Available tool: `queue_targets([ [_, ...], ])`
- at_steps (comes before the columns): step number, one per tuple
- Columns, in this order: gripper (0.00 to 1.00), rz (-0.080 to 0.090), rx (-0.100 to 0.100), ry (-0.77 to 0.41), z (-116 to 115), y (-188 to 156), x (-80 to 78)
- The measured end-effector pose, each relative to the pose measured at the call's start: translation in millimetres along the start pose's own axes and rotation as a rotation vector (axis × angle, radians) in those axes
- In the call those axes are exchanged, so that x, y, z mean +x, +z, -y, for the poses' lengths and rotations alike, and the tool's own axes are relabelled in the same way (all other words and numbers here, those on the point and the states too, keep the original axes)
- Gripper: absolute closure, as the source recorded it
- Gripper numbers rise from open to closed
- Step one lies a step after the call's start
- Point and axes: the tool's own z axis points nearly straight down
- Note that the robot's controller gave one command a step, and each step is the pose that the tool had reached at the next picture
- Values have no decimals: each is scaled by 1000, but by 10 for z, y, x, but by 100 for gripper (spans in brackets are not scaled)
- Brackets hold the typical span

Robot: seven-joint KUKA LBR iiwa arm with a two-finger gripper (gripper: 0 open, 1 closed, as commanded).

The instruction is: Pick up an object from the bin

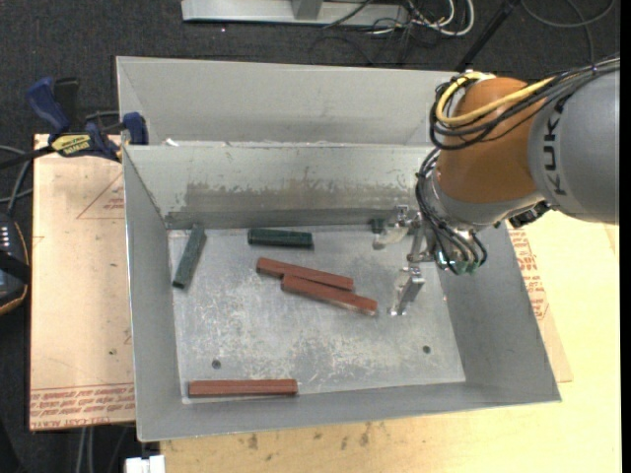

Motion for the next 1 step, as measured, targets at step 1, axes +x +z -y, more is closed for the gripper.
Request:
queue_targets([
  [1,0,8,1,-1,0,-41,-19],
])
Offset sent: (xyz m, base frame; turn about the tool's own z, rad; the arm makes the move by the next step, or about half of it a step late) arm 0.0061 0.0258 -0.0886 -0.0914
